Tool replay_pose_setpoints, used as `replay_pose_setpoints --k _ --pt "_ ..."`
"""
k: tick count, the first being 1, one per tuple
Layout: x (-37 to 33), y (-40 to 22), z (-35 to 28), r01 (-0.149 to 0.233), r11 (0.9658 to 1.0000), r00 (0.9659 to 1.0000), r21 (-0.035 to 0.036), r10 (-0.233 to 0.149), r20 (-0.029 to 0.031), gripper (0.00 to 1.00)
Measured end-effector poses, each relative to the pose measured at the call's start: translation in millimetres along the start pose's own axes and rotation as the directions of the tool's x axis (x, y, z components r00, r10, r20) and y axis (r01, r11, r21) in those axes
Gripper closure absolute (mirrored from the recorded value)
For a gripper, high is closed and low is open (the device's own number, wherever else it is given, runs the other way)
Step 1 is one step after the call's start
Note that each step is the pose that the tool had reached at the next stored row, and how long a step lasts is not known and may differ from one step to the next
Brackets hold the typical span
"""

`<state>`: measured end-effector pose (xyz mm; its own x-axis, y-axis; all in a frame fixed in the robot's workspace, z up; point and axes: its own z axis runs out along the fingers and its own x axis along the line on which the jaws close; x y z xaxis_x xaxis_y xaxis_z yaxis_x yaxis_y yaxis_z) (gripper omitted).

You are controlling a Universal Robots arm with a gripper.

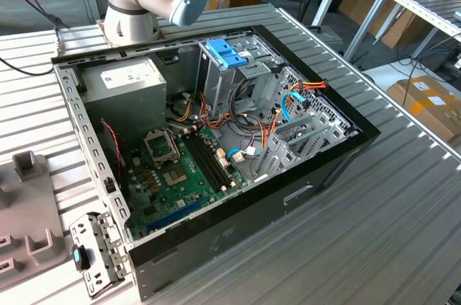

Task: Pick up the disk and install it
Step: 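Pick up the disk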

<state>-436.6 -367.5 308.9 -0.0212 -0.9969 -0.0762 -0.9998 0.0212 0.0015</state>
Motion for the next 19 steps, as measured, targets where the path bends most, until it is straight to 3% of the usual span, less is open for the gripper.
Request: replay_pose_setpoints --k 4,15,19 --pt "-1.4 0.0 2.7 0.0 1.0 1.0 0.0002 0.0 0.0 0.34" --pt "-1.5 0.0 2.8 0.0 1.0 1.0 0.0 0.0 -0.0013 0.35" --pt "-1.5 0.0 2.8 0.0 1.0 1.0 -0.0001 0.0 -0.0018 0.6"
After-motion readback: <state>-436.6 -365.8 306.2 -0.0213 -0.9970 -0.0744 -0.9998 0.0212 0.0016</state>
